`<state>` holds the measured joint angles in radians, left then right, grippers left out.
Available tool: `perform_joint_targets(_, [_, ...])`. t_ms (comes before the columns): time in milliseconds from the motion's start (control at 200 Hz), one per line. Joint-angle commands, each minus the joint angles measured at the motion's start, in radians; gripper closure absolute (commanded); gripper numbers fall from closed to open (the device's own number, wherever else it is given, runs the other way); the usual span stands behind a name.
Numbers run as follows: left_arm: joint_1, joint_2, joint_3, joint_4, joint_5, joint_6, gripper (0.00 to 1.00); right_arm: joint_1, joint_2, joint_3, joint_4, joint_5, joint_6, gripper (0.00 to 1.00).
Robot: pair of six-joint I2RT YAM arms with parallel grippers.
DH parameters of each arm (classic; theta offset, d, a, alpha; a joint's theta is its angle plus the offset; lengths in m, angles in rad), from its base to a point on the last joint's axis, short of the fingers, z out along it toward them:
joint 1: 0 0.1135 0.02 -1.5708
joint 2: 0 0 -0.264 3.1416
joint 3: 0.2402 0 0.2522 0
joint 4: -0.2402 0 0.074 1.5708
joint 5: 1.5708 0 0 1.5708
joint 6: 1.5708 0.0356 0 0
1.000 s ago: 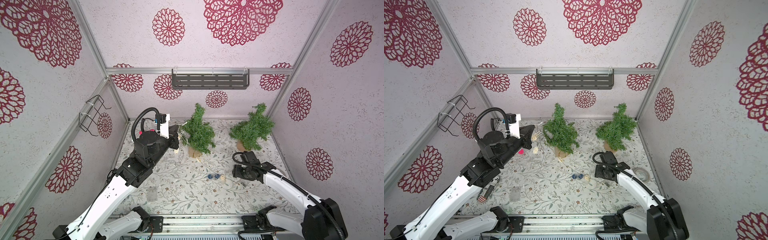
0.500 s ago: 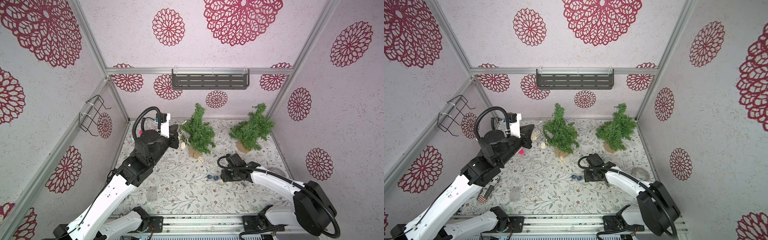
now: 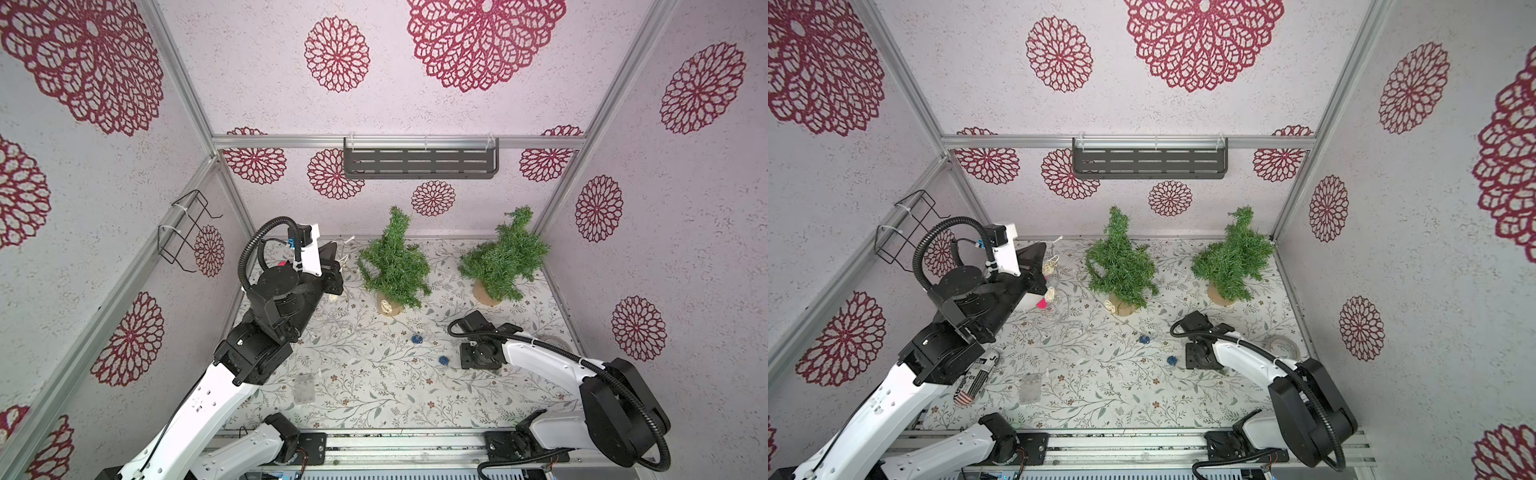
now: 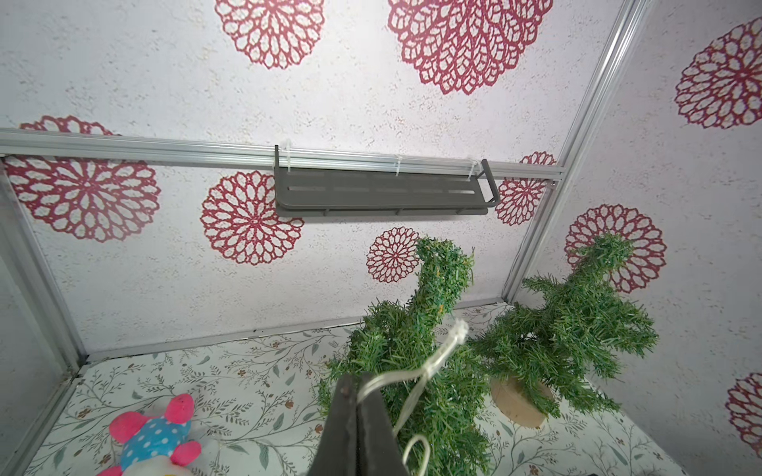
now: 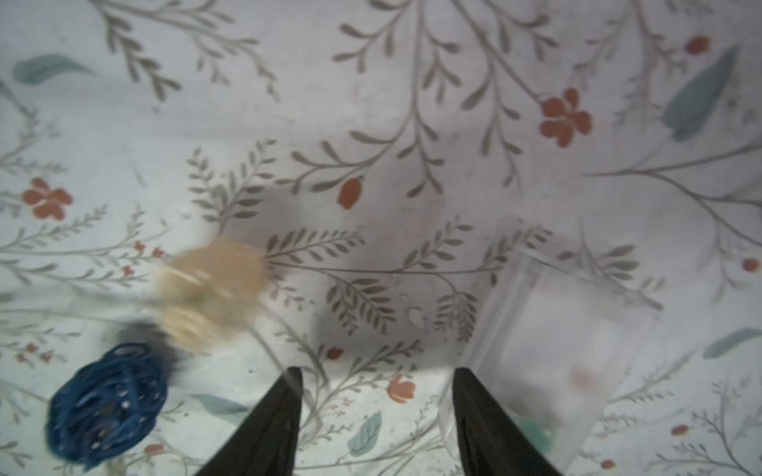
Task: Wrap string light around the christmas tree
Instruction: Adjust the light string at the center of the board.
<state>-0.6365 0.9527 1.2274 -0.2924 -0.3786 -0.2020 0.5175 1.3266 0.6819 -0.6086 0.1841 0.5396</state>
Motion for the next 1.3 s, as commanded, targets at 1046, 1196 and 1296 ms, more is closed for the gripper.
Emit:
perform_joint_targets(1046, [0.005, 0.026, -0.032, -0.014, 0.145, -0.034, 1.0, 0.129, 0.17, 0.126, 0.223, -0.142, 0.022, 0.54])
perform_joint_targets(1196, [-0.018, 0.024, -0.041, -0.03, 0.245, -0.037, 1.0, 0.083, 0.119, 0.116, 0.17, -0.052, 0.022, 0.78])
perform_joint_targets(1296, [-0.088, 0.037, -0.065, -0.002, 0.269, -0.008, 1.0, 0.007, 0.046, 0.095, 0.123, -0.011, 0.022, 0.83])
